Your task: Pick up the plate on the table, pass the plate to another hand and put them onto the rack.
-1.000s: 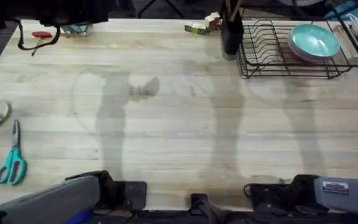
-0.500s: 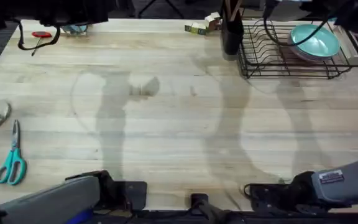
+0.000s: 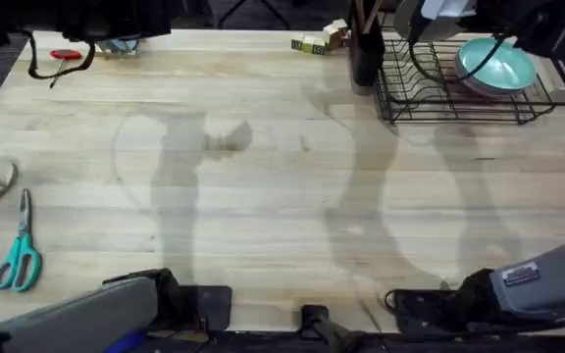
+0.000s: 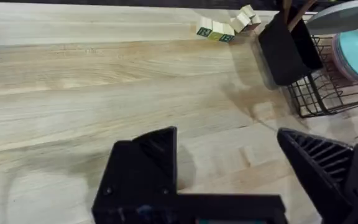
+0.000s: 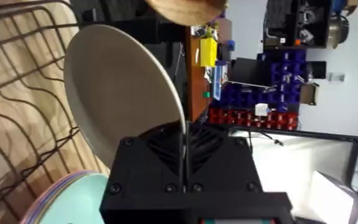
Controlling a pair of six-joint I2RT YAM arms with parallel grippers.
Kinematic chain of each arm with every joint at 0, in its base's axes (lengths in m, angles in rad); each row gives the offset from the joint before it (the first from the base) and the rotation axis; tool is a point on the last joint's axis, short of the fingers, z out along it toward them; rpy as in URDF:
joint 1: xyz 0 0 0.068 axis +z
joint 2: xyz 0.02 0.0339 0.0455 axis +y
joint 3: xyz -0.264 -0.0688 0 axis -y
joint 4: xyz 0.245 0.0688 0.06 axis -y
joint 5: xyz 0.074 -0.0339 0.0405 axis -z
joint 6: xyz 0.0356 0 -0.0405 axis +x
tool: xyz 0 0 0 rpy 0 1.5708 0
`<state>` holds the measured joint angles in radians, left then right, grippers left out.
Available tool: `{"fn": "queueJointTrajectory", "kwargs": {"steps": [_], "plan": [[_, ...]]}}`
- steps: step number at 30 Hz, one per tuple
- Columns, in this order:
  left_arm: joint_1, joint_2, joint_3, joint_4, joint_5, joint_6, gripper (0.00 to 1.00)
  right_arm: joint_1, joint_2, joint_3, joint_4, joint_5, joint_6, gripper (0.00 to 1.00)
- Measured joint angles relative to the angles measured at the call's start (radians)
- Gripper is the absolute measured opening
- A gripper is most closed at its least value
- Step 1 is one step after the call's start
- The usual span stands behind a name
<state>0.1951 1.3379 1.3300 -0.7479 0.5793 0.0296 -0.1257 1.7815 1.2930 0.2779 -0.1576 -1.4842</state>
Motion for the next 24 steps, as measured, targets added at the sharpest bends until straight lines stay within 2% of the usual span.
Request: {"fn": "queueJointTrajectory", "kwargs": {"steps": [12, 18, 19, 24], "plan": [[0.000, 0.000, 0.000, 0.000, 0.000, 0.000, 0.995, -0.004, 0.080, 0.004, -0.013, 0.001, -0.009, 0.030], [0.000, 0.000, 0.000, 0.000, 0.000, 0.000, 0.994, -0.009, 0.081, 0.004, -0.018, 0.000, -0.009, 0.097], [0.000, 0.000, 0.000, 0.000, 0.000, 0.000, 0.995, -0.009, 0.081, 0.004, -0.021, 0.000, -0.005, 0.159], [0.000, 0.000, 0.000, -0.001, 0.000, 0.000, 0.994, -0.009, 0.082, 0.004, -0.024, 0.000, -0.009, 0.879]]}}
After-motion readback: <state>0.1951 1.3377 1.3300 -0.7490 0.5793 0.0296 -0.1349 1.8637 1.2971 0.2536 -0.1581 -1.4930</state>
